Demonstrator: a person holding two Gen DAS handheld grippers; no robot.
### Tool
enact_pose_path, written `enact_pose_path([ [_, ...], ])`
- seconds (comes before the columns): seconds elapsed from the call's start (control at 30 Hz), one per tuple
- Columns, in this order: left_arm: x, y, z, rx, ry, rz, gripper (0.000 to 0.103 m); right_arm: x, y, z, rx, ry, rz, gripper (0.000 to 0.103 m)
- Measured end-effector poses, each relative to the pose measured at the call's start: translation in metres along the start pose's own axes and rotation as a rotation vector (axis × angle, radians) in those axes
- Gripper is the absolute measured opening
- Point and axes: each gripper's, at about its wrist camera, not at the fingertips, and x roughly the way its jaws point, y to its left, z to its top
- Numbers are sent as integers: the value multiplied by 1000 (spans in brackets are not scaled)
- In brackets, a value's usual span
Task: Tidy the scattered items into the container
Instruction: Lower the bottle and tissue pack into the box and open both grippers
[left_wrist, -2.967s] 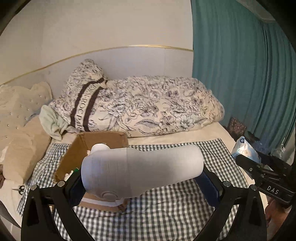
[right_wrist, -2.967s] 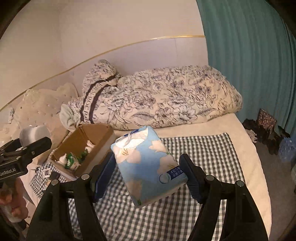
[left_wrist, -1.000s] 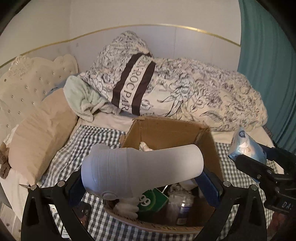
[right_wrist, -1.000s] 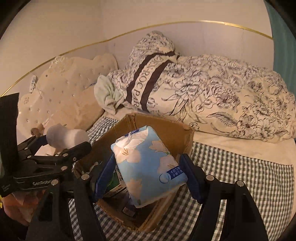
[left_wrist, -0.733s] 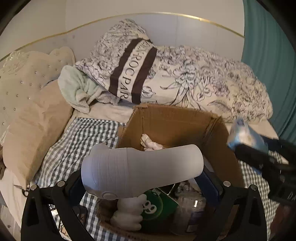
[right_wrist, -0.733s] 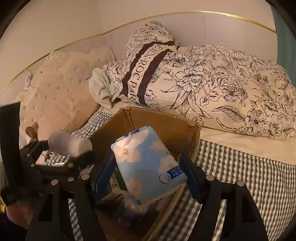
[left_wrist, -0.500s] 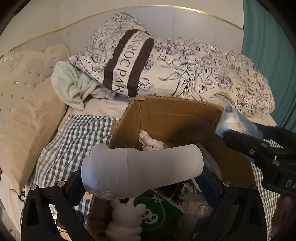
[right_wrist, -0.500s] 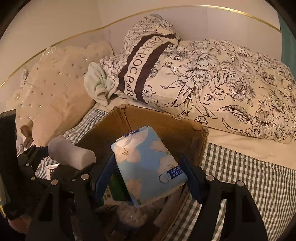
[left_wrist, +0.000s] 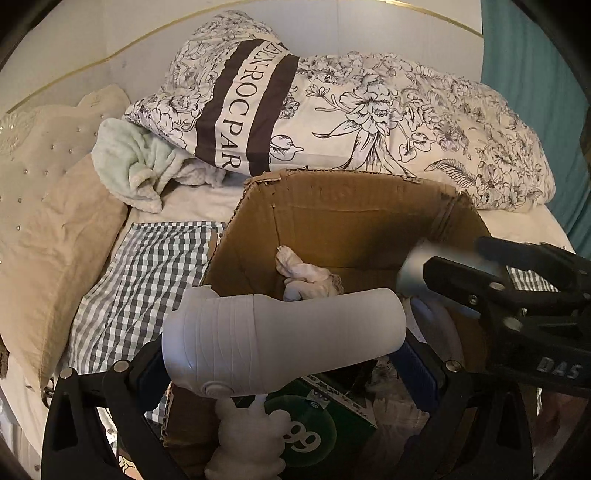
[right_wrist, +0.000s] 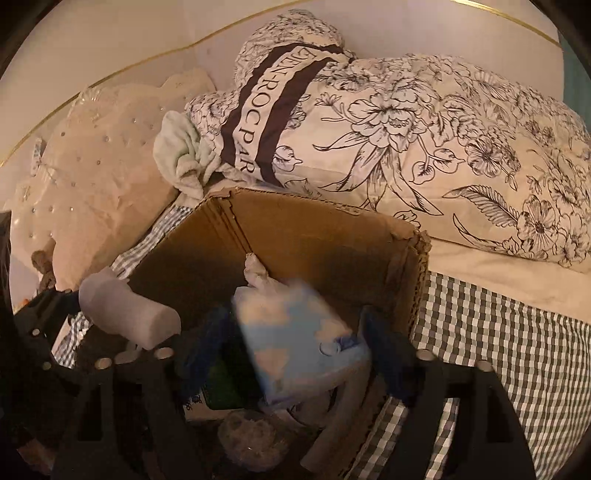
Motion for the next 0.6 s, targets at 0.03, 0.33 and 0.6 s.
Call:
enact_pose_path([
  [0.03,1,0,0,0,3,-2,103,-1,-1,0,12,-2,-1,94],
  [0.33,-7,-3,-1,-17,6,-26,103,-33,2,5,20,-54,-5,95],
  [0.6,-23,-8,-2,-17,-33,-39,103,-61,0,9,26,-90,-11,97],
])
